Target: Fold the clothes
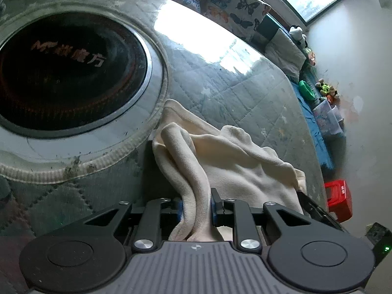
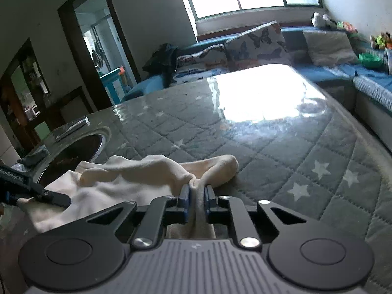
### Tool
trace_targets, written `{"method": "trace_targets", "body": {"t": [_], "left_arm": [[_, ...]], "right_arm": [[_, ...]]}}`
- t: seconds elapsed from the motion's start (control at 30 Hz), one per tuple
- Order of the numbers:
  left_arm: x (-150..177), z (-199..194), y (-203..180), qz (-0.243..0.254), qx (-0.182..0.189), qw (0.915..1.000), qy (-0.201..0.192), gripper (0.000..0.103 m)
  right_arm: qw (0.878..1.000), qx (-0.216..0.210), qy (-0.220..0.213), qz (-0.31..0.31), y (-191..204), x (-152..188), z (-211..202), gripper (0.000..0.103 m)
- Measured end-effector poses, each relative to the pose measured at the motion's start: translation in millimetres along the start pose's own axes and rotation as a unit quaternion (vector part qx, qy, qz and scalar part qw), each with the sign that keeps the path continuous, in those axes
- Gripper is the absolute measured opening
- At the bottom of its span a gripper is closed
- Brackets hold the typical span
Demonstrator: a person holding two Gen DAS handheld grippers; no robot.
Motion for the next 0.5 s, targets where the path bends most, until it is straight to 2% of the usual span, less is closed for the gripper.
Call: {"method": "trace_targets", "body": {"t": [0.23, 0.5], "left_arm": [[-8.2, -5.3, -30.9, 0.057, 0.017, 0.9981, -0.019, 0.020], [-9.0, 7.3, -87.6, 0.113, 0.049, 0.9921, -0.024, 0.019]], "right_arm": [[0.999, 0.009, -0.038, -0.022, 5.8, -22.6, -25.7, 0.010], [0.994, 0.054, -0.075, -0.056, -8.2, -56.1, -58.7, 0.010]]}}
Point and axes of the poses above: each gripper's, at about its wrist camera, not at the fingertips, and z roughly the way its jaws point, y to its left, x to its underside, the point moved 7 cm from there along z, roughly the way its jaws point, and after that the axes turned 8 degrees about -y, right-handed, at the moved point
